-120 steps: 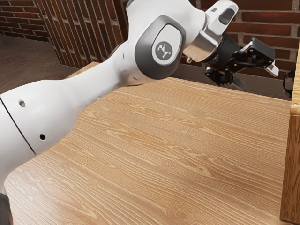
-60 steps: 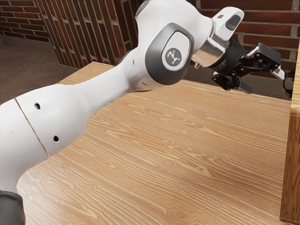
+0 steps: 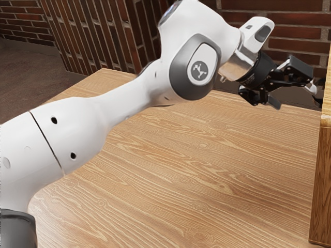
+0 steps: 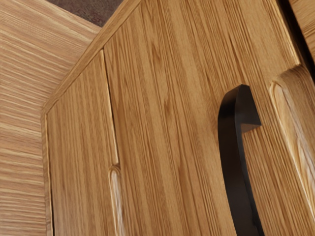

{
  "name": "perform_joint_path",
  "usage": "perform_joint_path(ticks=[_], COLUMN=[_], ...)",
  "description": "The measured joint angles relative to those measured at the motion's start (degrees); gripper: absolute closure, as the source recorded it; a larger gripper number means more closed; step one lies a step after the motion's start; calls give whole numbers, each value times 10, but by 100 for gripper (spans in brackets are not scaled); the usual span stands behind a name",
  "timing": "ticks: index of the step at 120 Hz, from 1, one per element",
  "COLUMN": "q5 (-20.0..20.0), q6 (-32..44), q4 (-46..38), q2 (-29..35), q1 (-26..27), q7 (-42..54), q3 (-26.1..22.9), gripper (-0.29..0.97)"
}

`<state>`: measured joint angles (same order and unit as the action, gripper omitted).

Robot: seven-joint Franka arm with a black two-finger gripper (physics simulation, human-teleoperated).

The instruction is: Pull the drawer handle with one arm to open the drawer

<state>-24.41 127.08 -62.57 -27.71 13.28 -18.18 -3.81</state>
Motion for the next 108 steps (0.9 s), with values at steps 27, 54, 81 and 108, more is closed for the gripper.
perform_joint_path(ticks=[27, 54, 81, 108], q5=[2, 5, 3, -5], q6=[1, 6, 13, 18], q4=[-1, -62, -120, -116], q2=[-1, 40, 88, 91], q1=[-4, -11, -14, -10], q7=[-1, -2, -3, -3], q3=[1, 16, 36, 35], gripper=[0, 0, 0, 0])
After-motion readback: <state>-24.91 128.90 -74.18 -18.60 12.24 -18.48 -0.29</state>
